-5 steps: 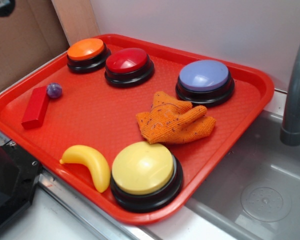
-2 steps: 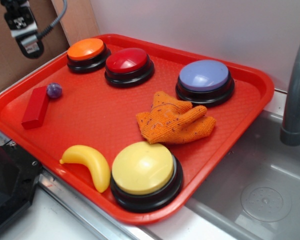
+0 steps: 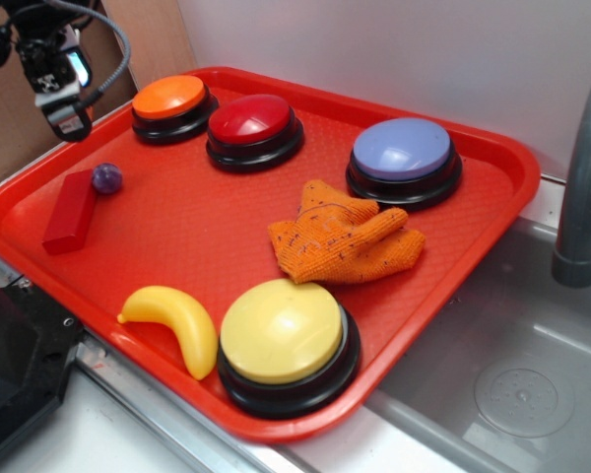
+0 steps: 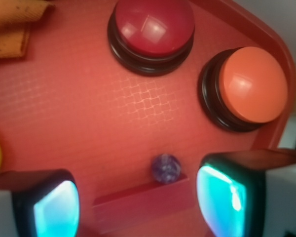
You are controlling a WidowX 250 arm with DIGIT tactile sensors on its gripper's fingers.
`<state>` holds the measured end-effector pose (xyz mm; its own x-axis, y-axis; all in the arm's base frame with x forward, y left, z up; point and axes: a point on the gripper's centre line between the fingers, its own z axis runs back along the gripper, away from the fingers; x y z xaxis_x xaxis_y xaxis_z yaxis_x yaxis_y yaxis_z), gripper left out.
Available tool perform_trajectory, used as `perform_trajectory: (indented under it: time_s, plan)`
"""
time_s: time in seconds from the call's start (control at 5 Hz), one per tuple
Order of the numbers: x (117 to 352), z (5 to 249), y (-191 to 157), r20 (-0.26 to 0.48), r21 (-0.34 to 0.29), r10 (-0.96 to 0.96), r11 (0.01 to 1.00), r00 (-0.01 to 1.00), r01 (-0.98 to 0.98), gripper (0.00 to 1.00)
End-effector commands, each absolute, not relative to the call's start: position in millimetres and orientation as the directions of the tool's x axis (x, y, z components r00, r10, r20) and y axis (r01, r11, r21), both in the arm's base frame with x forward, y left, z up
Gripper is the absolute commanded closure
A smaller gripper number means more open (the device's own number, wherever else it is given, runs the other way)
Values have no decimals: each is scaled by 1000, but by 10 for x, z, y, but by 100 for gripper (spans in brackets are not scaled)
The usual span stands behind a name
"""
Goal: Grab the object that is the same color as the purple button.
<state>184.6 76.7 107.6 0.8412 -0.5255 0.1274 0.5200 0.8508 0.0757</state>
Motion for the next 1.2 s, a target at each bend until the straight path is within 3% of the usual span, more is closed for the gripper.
perform_trajectory:
  time_s: [0.0, 0.6, 0.8, 1.0]
  plan:
    - [2013, 726, 927, 158, 48, -614, 787, 773, 616, 0]
    - [2035, 256, 960, 101, 2, -649, 758, 754, 652, 0]
    - [2006, 257, 972, 139, -7, -674, 732, 726, 681, 3]
    - [1989, 268, 973, 102, 13, -691, 720, 715, 694, 100]
